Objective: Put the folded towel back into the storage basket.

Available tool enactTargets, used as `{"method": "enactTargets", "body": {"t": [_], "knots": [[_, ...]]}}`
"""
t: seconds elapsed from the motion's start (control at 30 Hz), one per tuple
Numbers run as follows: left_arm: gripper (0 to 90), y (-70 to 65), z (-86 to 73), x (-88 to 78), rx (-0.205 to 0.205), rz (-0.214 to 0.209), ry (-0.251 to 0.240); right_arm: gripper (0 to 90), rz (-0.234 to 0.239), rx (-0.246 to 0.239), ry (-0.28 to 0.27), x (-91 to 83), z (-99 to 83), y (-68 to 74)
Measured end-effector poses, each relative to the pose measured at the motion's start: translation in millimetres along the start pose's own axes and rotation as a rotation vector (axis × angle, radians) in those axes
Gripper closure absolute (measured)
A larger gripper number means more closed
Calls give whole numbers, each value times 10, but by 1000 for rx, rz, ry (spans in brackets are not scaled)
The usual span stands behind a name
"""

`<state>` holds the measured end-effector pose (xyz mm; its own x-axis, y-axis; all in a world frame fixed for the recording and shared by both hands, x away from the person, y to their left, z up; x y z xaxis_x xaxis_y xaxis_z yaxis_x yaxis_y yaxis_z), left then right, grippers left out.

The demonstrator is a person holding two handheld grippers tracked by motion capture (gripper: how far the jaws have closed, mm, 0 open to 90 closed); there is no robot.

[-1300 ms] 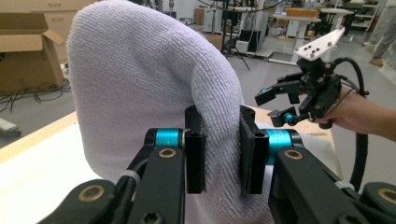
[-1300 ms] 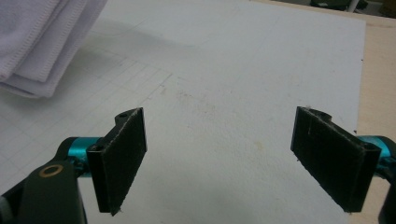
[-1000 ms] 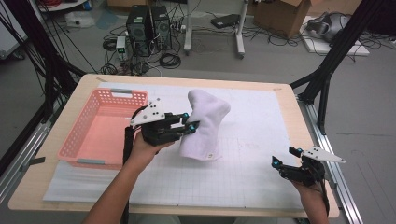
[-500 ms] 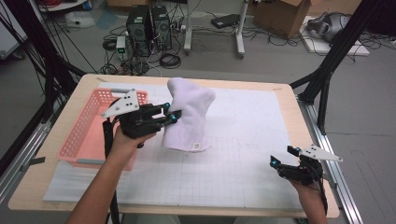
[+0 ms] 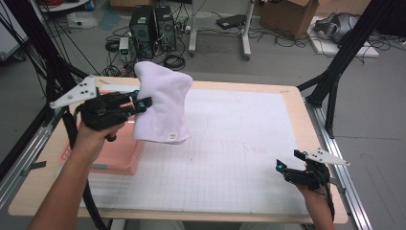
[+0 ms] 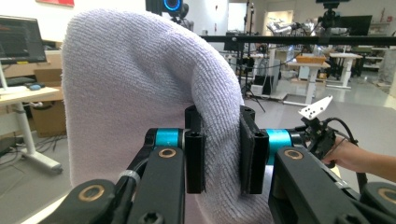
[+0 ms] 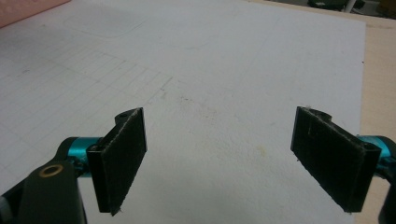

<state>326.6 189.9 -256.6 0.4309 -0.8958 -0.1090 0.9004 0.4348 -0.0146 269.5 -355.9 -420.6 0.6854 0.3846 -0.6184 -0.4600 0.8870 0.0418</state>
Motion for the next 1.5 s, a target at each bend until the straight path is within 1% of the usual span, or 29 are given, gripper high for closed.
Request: {"method": "enactTargets", "body": {"t": [0.07,0.17,0.3,0.33,0.37,0.5,0.6,0.73,0.8,0.83,0.9,0.97,1.0,1.13,1.17,1.2,1.27,1.3,1.33,1.4,1.43,1.47,1.5], "knots": [[754,56,-16,-121,-2,8,-8,170,-1,-1,3,1,3,14],[754,120,-78,-236,-19,18,-10,170,-3,-6,4,1,9,33],[754,205,-183,-380,-27,26,-4,170,-8,-13,5,-4,20,57],[753,232,-205,-420,-29,22,-6,170,-10,-10,7,-2,25,66],[754,261,-224,-462,-30,24,-12,170,-12,-15,8,1,26,67],[754,393,-279,-657,-45,35,-45,170,-21,-8,19,22,17,86],[754,499,-344,-794,-58,47,-46,170,-30,-8,32,36,11,100],[753,659,-527,-908,-98,77,-26,170,-38,-5,41,51,20,133],[752,740,-653,-943,-131,87,-17,170,-41,-11,48,64,29,150],[752,781,-722,-959,-150,100,-9,170,-42,-12,49,70,36,164],[749,856,-860,-987,-192,119,16,170,-41,-21,53,79,48,194],[746,918,-980,-1003,-231,148,62,170,-41,-28,60,88,62,220],[744,944,-1034,-1001,-256,157,84,170,-41,-37,60,96,68,225],[733,1047,-1194,-971,-367,213,197,170,-34,-42,69,130,90,260],[729,1066,-1220,-951,-384,225,229,170,-32,-48,70,140,93,272],[728,1081,-1248,-927,-391,233,263,170,-28,-54,72,147,96,283],[724,1099,-1280,-889,-414,247,306,170,-25,-66,72,156,100,296],[723,1108,-1299,-872,-416,250,332,170,-23,-64,72,154,103,304],[719,1116,-1316,-859,-423,262,357,170,-23,-68,68,153,105,304],[713,1132,-1352,-840,-433,294,413,170,-18,-69,64,145,107,304],[703,1137,-1363,-826,-447,310,435,170,-16,-67,64,143,105,305],[694,1137,-1369,-815,-452,326,453,170,-15,-67,65,140,103,308],[692,1134,-1372,-794,-457,360,488,170,-15,-70,63,134,100,313]]}}
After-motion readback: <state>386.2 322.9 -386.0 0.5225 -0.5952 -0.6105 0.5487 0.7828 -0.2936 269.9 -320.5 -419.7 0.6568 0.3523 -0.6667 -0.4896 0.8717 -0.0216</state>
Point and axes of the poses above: each handheld gripper's, and its own axes: x roughly forward along the jaws, z roughly out of its top, y roughly to its left, the point moved 2 cm from there along x, roughly forward along the jaws, and after that the axes turned 9 degrees about y, right-handed, at the moved point
